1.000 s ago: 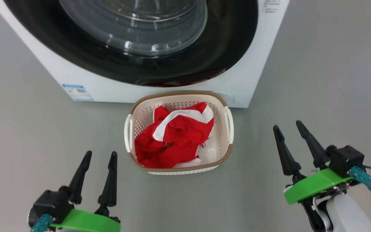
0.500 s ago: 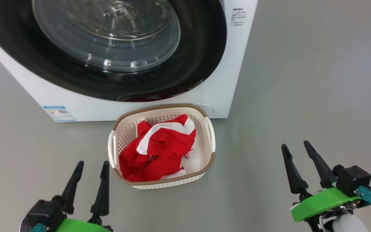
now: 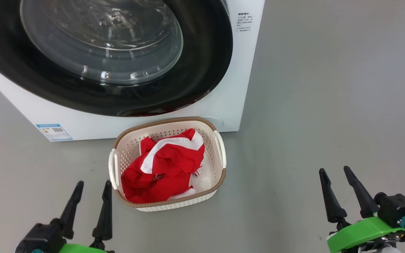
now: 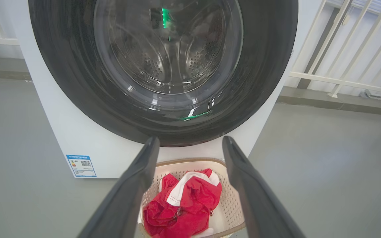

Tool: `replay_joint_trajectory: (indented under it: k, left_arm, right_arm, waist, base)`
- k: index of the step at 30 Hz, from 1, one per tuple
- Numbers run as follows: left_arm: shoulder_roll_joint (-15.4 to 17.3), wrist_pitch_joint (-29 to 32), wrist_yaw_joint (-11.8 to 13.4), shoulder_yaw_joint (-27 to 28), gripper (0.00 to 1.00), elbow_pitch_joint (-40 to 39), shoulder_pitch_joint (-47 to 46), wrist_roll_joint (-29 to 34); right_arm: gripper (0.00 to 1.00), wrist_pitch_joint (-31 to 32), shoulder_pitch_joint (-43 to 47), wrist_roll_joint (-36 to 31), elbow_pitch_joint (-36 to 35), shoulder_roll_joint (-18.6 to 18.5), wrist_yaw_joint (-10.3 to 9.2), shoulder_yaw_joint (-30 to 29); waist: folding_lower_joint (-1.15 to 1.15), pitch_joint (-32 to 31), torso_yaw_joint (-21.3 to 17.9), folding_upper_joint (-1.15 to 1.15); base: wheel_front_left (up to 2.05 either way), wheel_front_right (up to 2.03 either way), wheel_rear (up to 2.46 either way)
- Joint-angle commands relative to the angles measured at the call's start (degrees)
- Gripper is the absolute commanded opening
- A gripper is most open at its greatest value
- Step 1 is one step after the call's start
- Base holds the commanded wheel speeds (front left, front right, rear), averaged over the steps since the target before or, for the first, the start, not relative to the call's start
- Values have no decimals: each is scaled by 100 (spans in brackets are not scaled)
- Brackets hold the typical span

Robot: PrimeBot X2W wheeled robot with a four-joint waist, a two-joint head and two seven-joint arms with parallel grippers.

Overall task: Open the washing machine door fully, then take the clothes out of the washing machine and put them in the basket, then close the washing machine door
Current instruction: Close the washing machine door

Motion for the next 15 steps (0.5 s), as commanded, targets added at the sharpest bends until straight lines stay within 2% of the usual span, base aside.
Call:
replay_joint_trajectory:
  k: [1,15]
  left_arm:
    - [88,-45,-31,219,100,-137,-2,62]
    - [51,-45,-31,316,100,-274,56,89]
  right_arm:
    - [100,-21,10,-7,-172,-48,-6,81]
    - [100,-21,101,-32,-211,3,-6,-42]
  waist:
    - [0,0,-12,0]
    - [0,18,-50,0]
  base:
    - [0,0,0]
    - [0,0,0]
